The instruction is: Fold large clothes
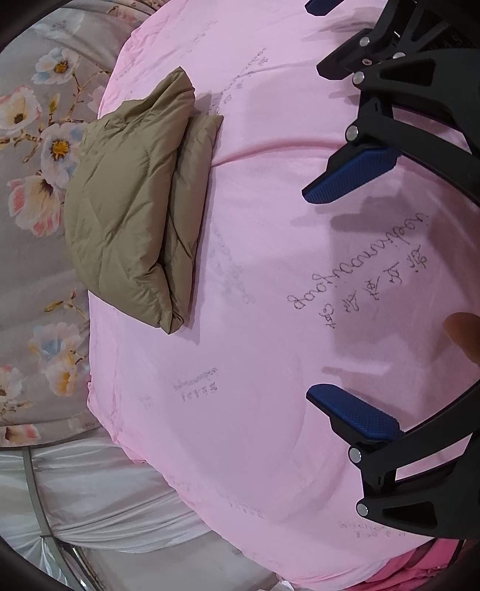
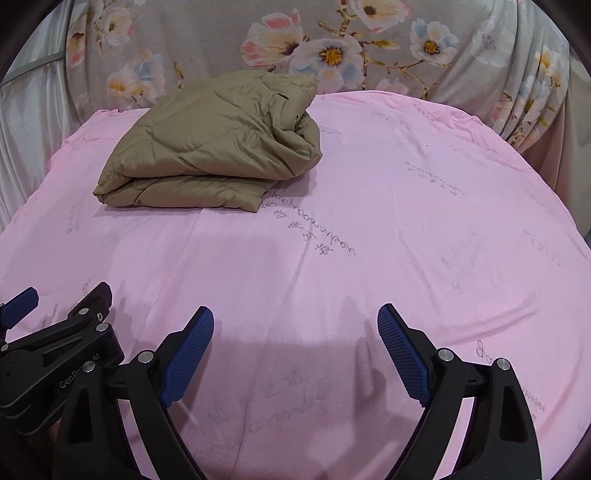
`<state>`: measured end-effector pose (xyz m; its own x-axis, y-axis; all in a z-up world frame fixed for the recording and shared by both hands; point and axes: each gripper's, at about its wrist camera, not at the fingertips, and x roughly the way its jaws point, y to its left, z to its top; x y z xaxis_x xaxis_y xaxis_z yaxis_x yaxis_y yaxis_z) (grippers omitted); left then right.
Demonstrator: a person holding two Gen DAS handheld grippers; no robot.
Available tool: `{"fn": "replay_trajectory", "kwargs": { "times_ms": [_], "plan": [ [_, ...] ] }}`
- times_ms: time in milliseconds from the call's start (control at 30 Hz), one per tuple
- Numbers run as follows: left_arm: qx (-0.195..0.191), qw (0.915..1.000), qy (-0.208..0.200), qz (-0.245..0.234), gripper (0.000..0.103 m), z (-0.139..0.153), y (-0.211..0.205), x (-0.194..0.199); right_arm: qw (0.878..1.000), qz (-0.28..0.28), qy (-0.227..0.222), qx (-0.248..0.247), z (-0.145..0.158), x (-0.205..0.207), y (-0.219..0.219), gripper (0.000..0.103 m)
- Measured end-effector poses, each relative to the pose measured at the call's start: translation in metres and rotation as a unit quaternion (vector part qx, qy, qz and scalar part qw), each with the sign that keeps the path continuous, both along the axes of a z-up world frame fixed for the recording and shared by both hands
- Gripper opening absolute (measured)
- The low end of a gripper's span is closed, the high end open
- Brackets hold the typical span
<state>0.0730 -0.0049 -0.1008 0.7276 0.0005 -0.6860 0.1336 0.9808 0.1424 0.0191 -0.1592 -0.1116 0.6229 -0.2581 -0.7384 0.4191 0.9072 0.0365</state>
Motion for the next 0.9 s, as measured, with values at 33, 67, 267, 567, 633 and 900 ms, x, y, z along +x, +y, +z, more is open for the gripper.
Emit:
{"fn": "replay_trajectory", "kwargs": {
  "times_ms": [33, 67, 267, 567, 633, 900],
  "plan": [
    [0.001, 1.0000, -0.001, 0.000, 0.096, 0.0001, -0.0003, -0.0005, 1.000, -0.001, 0.000, 0.000, 0.0000, 0.0000, -0.0002, 0.088],
    [0.002, 1.0000, -0.002, 0.000, 0.096, 0.0002, -0.0007, -0.0010, 1.000, -0.001, 0.000, -0.001, 0.0002, 0.0000, 0.0000, 0.088],
    [0.004, 0.9999, -0.010, 0.002, 0.095, 0.0024, -0.0008, -0.0034, 1.000, -0.003, -0.002, -0.003, 0.0010, -0.0001, 0.0016, 0.088],
    [0.005, 0.9999, -0.015, 0.002, 0.095, 0.0035, -0.0003, -0.0042, 1.000, -0.005, -0.004, -0.006, 0.0020, 0.0008, 0.0035, 0.088],
    [0.004, 0.9999, -0.014, 0.002, 0.095, 0.0035, -0.0001, -0.0042, 1.000, -0.006, -0.005, -0.006, 0.0023, 0.0003, 0.0040, 0.088],
    [0.005, 0.9999, -0.015, 0.003, 0.095, 0.0042, 0.0000, -0.0047, 1.000, -0.005, -0.005, -0.006, 0.0022, -0.0002, 0.0035, 0.088]
  ]
}}
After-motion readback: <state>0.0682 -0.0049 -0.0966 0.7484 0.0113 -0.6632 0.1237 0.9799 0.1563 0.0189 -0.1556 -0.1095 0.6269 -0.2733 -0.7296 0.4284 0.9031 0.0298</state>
